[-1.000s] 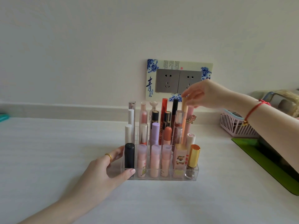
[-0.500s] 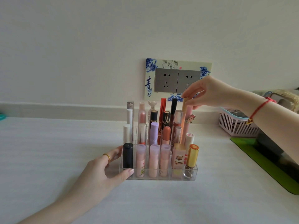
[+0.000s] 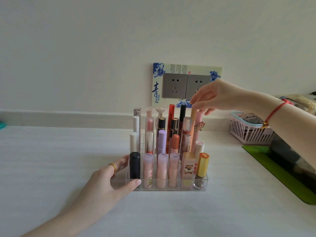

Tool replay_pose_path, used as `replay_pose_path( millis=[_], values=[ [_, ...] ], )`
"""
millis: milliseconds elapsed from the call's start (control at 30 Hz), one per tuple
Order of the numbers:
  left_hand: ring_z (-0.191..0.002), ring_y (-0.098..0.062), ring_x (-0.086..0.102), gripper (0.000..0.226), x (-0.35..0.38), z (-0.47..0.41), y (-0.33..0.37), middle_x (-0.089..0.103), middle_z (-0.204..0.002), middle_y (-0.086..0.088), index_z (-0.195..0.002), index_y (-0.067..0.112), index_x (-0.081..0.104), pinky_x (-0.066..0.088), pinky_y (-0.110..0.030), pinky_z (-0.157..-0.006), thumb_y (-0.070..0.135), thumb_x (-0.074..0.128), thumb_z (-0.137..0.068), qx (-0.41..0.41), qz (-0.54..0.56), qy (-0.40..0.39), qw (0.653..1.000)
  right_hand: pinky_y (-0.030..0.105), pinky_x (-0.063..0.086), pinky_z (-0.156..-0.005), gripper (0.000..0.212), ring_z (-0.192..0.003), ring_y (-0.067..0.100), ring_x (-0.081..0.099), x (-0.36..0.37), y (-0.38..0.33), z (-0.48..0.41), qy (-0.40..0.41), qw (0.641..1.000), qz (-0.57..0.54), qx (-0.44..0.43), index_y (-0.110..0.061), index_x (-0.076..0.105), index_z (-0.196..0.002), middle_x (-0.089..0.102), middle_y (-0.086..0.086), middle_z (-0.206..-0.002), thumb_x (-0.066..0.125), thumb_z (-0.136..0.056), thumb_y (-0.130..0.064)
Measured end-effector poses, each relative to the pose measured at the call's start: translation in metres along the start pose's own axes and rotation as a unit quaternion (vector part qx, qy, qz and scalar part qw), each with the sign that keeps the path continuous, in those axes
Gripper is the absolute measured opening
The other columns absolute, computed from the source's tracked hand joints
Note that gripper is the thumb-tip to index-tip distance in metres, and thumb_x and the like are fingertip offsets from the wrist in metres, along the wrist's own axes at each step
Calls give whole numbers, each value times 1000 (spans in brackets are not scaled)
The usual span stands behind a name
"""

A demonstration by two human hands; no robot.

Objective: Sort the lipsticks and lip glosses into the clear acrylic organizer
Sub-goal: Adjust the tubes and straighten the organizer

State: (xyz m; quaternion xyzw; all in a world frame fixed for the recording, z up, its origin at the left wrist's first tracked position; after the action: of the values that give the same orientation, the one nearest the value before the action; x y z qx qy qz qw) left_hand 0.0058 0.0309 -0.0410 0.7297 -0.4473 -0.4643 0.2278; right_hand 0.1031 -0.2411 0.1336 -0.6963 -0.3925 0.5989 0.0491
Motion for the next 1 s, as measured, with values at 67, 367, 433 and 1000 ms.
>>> replay_pose_path(
  millis=[67,367,433,1000],
  values=[
    [-106,25,44,48,0,0,-1,50,-103,51,-109,43,55,31,6,-81,27,75,-69,1,-5,2,1000,14,52,-53,10,-65,6,69,0,0,-1,2,1000,4,0,-20,70,-88,73,-2,-78,67,-78,-20],
    [-105,25,44,48,0,0,-2,49,-102,53,-108,45,54,31,6,-79,28,75,-69,-5,3,1,1000,16,55,-58,7,-61,4,67,-14,-9,3,69,997,38,-23,-22,69,-84,72,-3,-78,67,-78,-24],
    [-104,26,44,49,0,0,-1,48,-101,53,-108,44,53,31,6,-80,25,75,-69,-4,1,3,1000,13,52,-53,5,-57,6,66,-22,-16,10,90,995,19,-47,-25,69,-79,72,-4,-72,69,-75,-24],
    [-101,30,42,50,0,2,0,57,-110,31,-105,49,50,34,-7,-89,30,76,-68,-27,-18,16,999,16,54,-58,9,-60,10,69,8,-17,27,-31,994,92,-46,-20,69,-78,71,-8,-71,72,-71,-16]
  ],
)
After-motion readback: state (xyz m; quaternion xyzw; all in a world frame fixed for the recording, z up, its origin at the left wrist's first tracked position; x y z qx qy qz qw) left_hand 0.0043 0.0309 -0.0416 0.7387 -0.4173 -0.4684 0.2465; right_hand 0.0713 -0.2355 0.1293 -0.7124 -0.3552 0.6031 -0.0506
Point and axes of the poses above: each hand's wrist, its own z-axis away from the middle knuckle, its own x-axis out of the palm, y = z × x, the point moved 2 cm from there along -z, towards the middle knuckle
